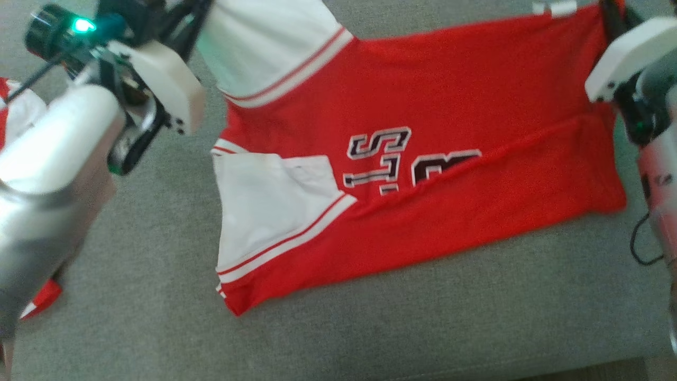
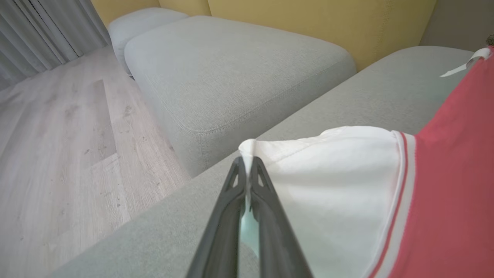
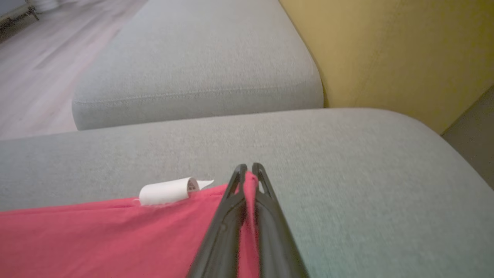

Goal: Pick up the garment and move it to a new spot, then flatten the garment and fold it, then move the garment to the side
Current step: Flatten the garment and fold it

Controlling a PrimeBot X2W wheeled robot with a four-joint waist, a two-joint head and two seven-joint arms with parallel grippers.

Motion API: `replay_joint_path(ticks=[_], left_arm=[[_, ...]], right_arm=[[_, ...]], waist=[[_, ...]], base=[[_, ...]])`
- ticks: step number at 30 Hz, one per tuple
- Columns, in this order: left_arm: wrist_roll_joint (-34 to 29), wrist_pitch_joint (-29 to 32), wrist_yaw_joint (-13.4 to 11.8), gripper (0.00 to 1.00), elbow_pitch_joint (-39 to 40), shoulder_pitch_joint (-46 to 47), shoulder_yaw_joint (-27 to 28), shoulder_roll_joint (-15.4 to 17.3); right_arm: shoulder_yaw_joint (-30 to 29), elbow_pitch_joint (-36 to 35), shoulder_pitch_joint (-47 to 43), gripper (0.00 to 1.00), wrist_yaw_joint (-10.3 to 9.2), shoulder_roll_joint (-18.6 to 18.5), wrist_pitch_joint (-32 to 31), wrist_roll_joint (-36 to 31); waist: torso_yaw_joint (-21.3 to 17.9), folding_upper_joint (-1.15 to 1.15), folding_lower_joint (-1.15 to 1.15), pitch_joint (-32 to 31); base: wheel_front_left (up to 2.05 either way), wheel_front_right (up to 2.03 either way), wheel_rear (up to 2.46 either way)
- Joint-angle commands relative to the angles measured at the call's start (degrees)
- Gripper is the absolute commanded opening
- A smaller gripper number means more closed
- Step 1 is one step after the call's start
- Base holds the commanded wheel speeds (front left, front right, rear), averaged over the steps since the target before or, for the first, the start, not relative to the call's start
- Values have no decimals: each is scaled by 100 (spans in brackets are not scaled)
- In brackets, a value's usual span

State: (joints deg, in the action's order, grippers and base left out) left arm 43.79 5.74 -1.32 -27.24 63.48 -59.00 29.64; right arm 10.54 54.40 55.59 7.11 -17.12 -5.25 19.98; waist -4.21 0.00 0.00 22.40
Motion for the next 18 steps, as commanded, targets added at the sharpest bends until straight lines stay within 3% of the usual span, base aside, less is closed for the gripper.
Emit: replay_joint_path(ticks=[1, 11, 18], left_arm=[[-74, -83, 4, 0, 7, 448, 328, 193], [-267, -730, 209, 0, -1139, 1178, 422, -239], [-286, -1050, 522, 0, -1676, 1173, 271, -526]], right_arm=[[82, -211, 188, 0, 37, -72, 106, 75], [304, -215, 845, 0, 37, -116, 714, 484], [685, -95, 800, 0, 37, -172, 800, 829]], waist=[[-25, 0, 0, 46], [-55, 0, 0, 286], [46, 0, 0, 197]], base=[[0, 0, 0], [0, 0, 0], [0, 0, 0]])
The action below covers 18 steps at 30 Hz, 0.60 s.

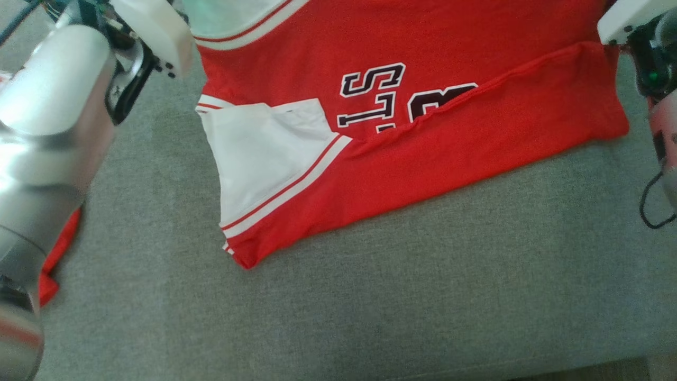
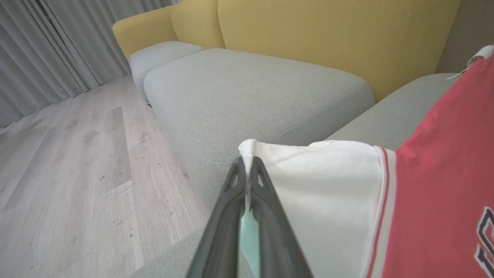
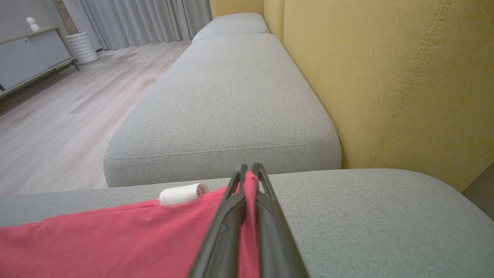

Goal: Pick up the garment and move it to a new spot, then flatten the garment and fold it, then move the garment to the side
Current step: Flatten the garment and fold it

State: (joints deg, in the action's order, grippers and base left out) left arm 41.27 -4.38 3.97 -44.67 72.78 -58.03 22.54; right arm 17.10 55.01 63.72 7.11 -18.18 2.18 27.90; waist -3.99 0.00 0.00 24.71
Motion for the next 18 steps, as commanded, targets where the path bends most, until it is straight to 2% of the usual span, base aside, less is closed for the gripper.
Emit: replay_joint_path(ticks=[1, 9, 18], left_arm=[[-35, -63, 30, 0, 29, 200, 136, 162], [-35, -157, 216, 0, 123, -307, -198, 195], [82, 316, 288, 0, 980, -998, -597, 663]], right_arm=[[82, -154, -58, 0, 37, -113, 73, 97], [745, -244, -583, 0, 37, -552, -354, 648], [1527, -659, -1227, 0, 37, -1127, -962, 1368]], waist=[[44, 0, 0, -71], [182, 0, 0, -413], [293, 0, 0, -769]], base=[[0, 0, 0], [0, 0, 0], [0, 0, 0]])
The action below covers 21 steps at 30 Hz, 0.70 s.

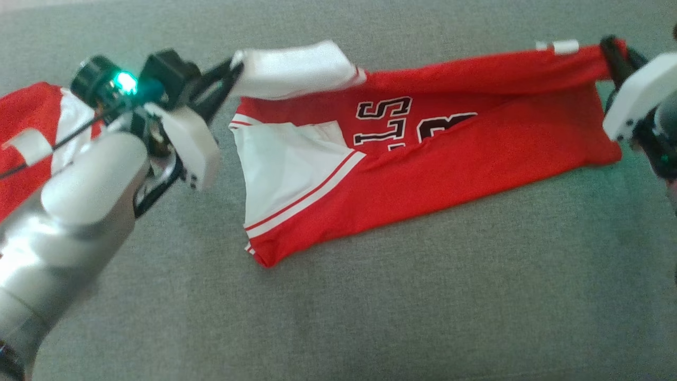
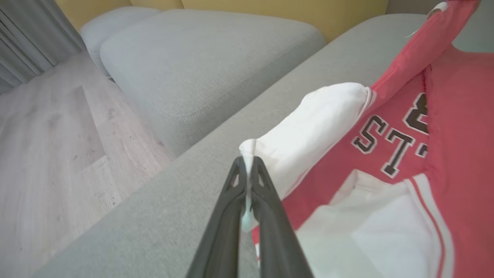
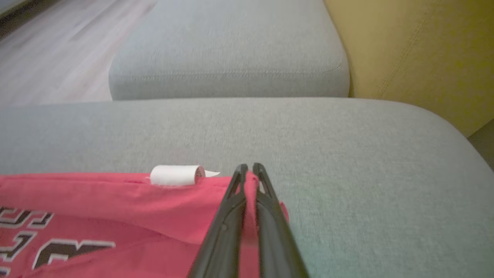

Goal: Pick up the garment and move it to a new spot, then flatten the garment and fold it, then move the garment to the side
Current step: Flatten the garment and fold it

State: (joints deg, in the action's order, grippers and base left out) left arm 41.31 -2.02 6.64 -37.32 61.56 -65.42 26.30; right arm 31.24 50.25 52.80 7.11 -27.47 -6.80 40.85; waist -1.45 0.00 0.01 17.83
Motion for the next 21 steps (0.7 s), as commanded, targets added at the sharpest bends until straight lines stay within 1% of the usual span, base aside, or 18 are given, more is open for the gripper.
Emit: replay_joint_path(ticks=[1, 6, 9, 10, 13, 17, 21], left_arm=[[77, 80, 21, 0, 245, 124, 143, 287], [393, 714, 51, 0, 1104, -343, -128, 622], [542, 1086, 62, 0, 1629, -526, -289, 902], [661, 1315, 65, 0, 1939, -630, -357, 1070], [791, 1588, 70, 0, 2372, -731, -434, 1295], [883, 1810, 61, 0, 2747, -826, -486, 1472], [999, 2033, 49, 0, 2995, -906, -529, 1559]], right_arm=[[113, -182, -134, 0, 37, -198, -64, 73], [526, -254, -386, 0, 37, -582, -308, 183], [751, -297, -477, 0, 37, -764, -429, 234], [855, -323, -521, 0, 37, -844, -496, 289], [1018, -366, -576, 0, 37, -948, -608, 361], [1247, -455, -626, 0, 37, -1059, -725, 414], [1444, -548, -637, 0, 37, -1141, -838, 523]], waist=[[39, 0, -1, -81], [100, 0, -1, -213], [114, 0, -1, -250], [116, 0, -1, -281], [113, 0, -1, -317], [94, 0, -1, -360], [61, 0, -1, -370]], base=[[0, 0, 0], [0, 0, 0], [0, 0, 0], [0, 0, 0], [0, 0, 0], [0, 0, 0], [0, 0, 0]])
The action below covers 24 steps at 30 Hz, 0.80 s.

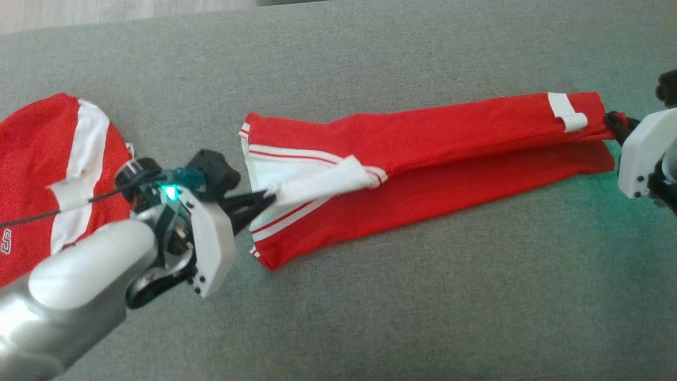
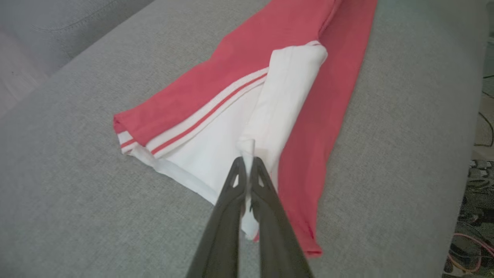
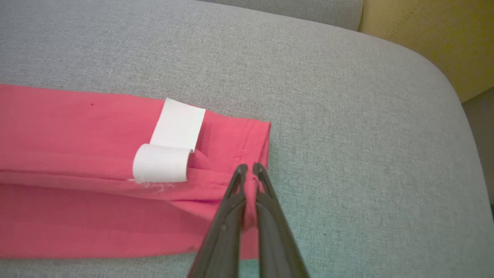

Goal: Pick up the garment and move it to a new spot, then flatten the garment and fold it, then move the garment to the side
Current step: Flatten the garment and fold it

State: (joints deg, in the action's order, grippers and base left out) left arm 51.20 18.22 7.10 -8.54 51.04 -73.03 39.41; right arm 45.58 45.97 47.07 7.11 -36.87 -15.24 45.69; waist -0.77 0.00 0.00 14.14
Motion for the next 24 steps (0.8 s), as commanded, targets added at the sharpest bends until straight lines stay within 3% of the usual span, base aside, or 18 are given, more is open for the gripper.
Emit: replay_joint_path(ticks=[1, 11, 12, 13, 14, 15, 20, 23, 24], left_arm=[[22, 64, 1, 0, 169, 136, 222, 270], [36, 311, -40, 0, 381, -10, 142, 335], [32, 313, -47, 0, 376, -23, 138, 329], [20, 311, -57, 29, 365, -34, 134, 322], [-7, 288, -77, 90, 352, -41, 132, 313], [-23, 266, -95, 100, 335, -54, 131, 304], [-117, -145, -457, 100, 139, -116, 313, 187], [-131, -656, -817, 100, -40, -178, 586, 54], [-131, -656, -817, 100, -40, -178, 586, 54]], right_arm=[[63, -149, -61, 0, 37, -220, -20, 59], [409, -160, -56, 0, 37, -287, -199, 199], [420, -141, -46, 24, 37, -279, -191, 203], [427, -122, -40, 97, 37, -266, -174, 212], [420, -97, -42, 100, 37, -245, -166, 245], [418, -76, -48, 100, 37, -222, -170, 282], [228, 41, -6, 100, 37, -154, 88, 460], [-112, 80, 78, 100, 37, -1, 517, 675], [-112, 80, 78, 100, 37, -1, 517, 675]], waist=[[-16, 0, 0, -2], [-103, 0, 0, 11], [-109, 0, 0, 12], [-116, 0, 0, 11], [-124, 0, 0, 5], [-132, 0, 0, -3], [-176, 0, 0, -89], [-212, 0, 0, -159], [-212, 0, 0, -159]], base=[[0, 0, 0], [0, 0, 0], [0, 0, 0], [0, 0, 0], [0, 0, 0], [0, 0, 0], [0, 0, 0], [0, 0, 0], [0, 0, 0]])
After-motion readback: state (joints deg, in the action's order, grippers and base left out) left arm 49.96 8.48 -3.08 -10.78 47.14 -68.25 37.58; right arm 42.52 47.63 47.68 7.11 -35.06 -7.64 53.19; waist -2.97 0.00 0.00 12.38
